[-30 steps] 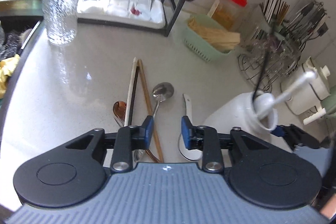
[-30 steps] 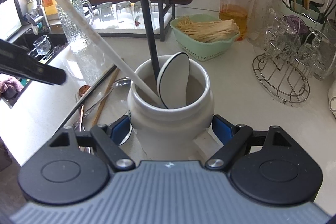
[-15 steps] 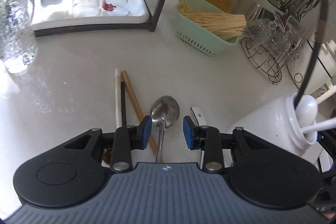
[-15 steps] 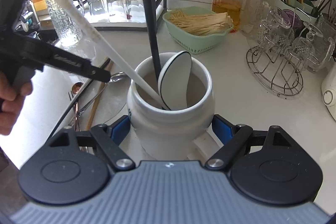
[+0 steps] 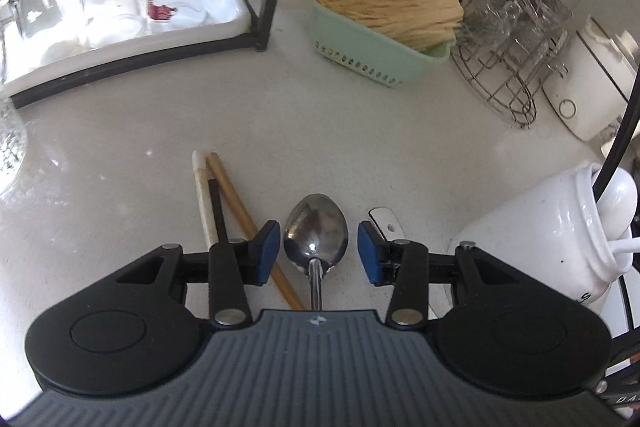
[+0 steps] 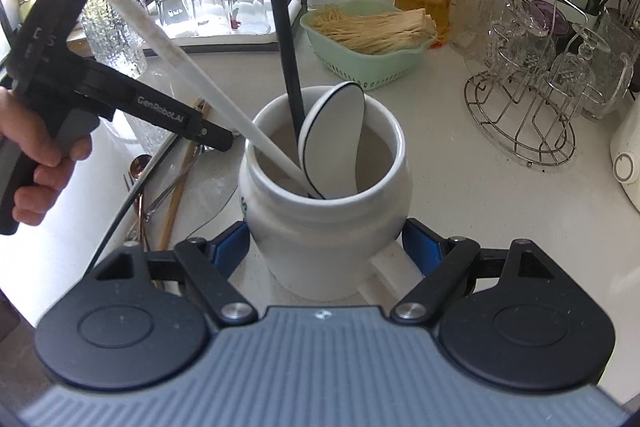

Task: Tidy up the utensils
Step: 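Close the left tool on the steel spoon handle, then lift the steel spoon with the left tool toward the mug, then lower the steel spoon into the mug held by the right tool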

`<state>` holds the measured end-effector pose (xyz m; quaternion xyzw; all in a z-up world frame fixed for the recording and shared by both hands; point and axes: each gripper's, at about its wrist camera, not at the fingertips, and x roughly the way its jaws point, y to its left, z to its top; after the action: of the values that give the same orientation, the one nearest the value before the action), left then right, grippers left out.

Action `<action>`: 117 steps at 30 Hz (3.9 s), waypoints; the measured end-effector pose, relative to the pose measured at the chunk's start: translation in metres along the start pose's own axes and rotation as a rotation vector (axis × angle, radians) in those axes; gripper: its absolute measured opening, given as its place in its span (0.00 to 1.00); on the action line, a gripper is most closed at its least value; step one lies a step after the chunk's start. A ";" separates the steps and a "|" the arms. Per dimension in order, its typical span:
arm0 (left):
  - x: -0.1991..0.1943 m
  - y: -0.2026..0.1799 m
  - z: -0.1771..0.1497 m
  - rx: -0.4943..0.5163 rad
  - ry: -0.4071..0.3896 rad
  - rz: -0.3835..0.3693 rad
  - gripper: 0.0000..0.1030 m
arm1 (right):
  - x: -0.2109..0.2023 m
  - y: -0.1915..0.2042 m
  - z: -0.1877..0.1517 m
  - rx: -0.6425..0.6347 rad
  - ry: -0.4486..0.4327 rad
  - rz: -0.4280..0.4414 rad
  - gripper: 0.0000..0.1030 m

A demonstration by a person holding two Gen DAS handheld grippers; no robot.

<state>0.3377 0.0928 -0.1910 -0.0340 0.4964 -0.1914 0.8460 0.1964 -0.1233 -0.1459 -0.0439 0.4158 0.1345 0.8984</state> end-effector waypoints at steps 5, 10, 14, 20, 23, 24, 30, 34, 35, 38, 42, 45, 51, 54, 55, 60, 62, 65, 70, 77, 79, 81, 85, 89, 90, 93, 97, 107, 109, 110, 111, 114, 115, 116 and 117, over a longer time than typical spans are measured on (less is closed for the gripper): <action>0.007 0.002 0.003 -0.008 0.006 -0.009 0.47 | 0.001 -0.003 0.002 0.019 0.011 0.012 0.83; 0.010 0.000 0.007 0.013 0.032 -0.001 0.47 | 0.002 -0.004 0.002 0.039 0.009 0.018 0.84; 0.011 -0.002 0.008 0.006 0.046 0.007 0.46 | 0.003 -0.008 0.002 0.077 0.006 0.031 0.84; 0.009 -0.001 0.005 -0.011 0.023 0.032 0.41 | 0.006 -0.007 0.004 0.091 0.007 0.025 0.85; 0.008 -0.001 0.004 -0.018 0.022 0.037 0.40 | 0.006 -0.008 0.005 0.095 0.010 0.025 0.85; 0.007 -0.001 0.004 -0.023 0.020 0.038 0.40 | 0.005 -0.008 0.006 0.096 0.009 0.025 0.85; -0.008 -0.003 0.001 -0.041 -0.019 0.029 0.40 | -0.001 -0.006 0.006 0.087 -0.015 0.018 0.85; -0.027 -0.010 0.000 -0.052 -0.057 0.025 0.40 | -0.007 -0.009 0.006 0.092 -0.040 0.028 0.85; -0.031 -0.013 -0.001 -0.054 -0.066 0.025 0.40 | -0.008 -0.008 0.006 0.080 -0.042 0.027 0.85; -0.046 -0.021 -0.005 -0.062 -0.094 0.036 0.40 | -0.008 -0.008 0.007 0.069 -0.047 0.026 0.84; -0.065 -0.029 -0.010 -0.062 -0.117 0.060 0.40 | -0.007 -0.008 0.007 0.063 -0.049 0.030 0.86; -0.082 -0.034 -0.015 -0.072 -0.141 0.071 0.40 | -0.006 -0.008 0.008 0.047 -0.050 0.037 0.87; -0.112 -0.038 -0.020 -0.104 -0.189 0.072 0.40 | -0.003 -0.007 0.008 0.024 -0.063 0.038 0.87; -0.125 -0.039 -0.020 -0.115 -0.216 0.073 0.40 | -0.002 -0.006 0.009 0.024 -0.069 0.035 0.87; -0.129 -0.040 -0.020 -0.119 -0.226 0.071 0.40 | -0.002 -0.006 0.009 0.024 -0.072 0.033 0.87; -0.154 -0.044 -0.016 -0.121 -0.283 0.070 0.40 | -0.001 -0.005 0.008 0.017 -0.079 0.028 0.87; -0.165 -0.048 -0.013 -0.117 -0.314 0.077 0.40 | -0.002 -0.004 0.007 0.015 -0.081 0.029 0.87; -0.183 -0.056 -0.005 -0.110 -0.358 0.063 0.40 | -0.003 -0.004 0.006 0.015 -0.088 0.029 0.87; -0.210 -0.076 0.008 -0.067 -0.432 0.044 0.40 | -0.003 -0.005 0.005 0.023 -0.096 0.030 0.87; -0.235 -0.098 0.027 -0.017 -0.489 -0.002 0.40 | -0.004 -0.005 0.004 0.027 -0.102 0.029 0.87; -0.237 -0.104 0.032 -0.005 -0.483 -0.036 0.40 | -0.004 -0.004 0.004 0.026 -0.103 0.027 0.87; -0.238 -0.111 0.034 0.016 -0.486 -0.043 0.40 | -0.004 -0.004 0.003 0.027 -0.105 0.027 0.87; -0.241 -0.124 0.041 0.054 -0.496 -0.065 0.40 | -0.004 -0.004 0.003 0.029 -0.108 0.026 0.87; -0.242 -0.137 0.051 0.079 -0.511 -0.067 0.40 | -0.004 -0.004 0.003 0.031 -0.109 0.026 0.87; -0.239 -0.140 0.054 0.087 -0.509 -0.056 0.40 | -0.004 -0.004 0.003 0.031 -0.110 0.026 0.87; -0.232 -0.149 0.062 0.105 -0.503 -0.066 0.40 | -0.004 -0.004 0.002 0.035 -0.116 0.026 0.87; -0.218 -0.163 0.069 0.139 -0.499 -0.079 0.40 | -0.005 -0.004 0.002 0.035 -0.117 0.026 0.87; -0.163 -0.182 0.073 0.183 -0.462 -0.067 0.40 | -0.005 -0.006 0.002 0.039 -0.125 0.033 0.87; -0.155 -0.183 0.073 0.183 -0.462 -0.063 0.40 | -0.005 -0.006 0.002 0.040 -0.125 0.034 0.87; -0.151 -0.182 0.073 0.179 -0.459 -0.065 0.40 | -0.005 -0.006 0.002 0.041 -0.126 0.034 0.87; -0.148 -0.182 0.073 0.175 -0.452 -0.068 0.40 | -0.005 -0.006 0.001 0.041 -0.127 0.035 0.87; -0.139 -0.180 0.071 0.171 -0.451 -0.071 0.40 | -0.005 -0.006 0.001 0.044 -0.128 0.036 0.86; -0.137 -0.178 0.069 0.168 -0.456 -0.080 0.40 | -0.005 -0.006 0.001 0.044 -0.129 0.036 0.86; -0.135 -0.178 0.069 0.163 -0.455 -0.087 0.40 | -0.005 -0.006 0.001 0.045 -0.128 0.035 0.86; -0.133 -0.177 0.068 0.158 -0.453 -0.092 0.40 | -0.005 -0.006 0.002 0.044 -0.128 0.036 0.86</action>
<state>0.2866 -0.0320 -0.0032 -0.0321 0.2755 -0.2554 0.9262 0.1960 -0.1297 -0.1409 -0.0079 0.3611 0.1438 0.9213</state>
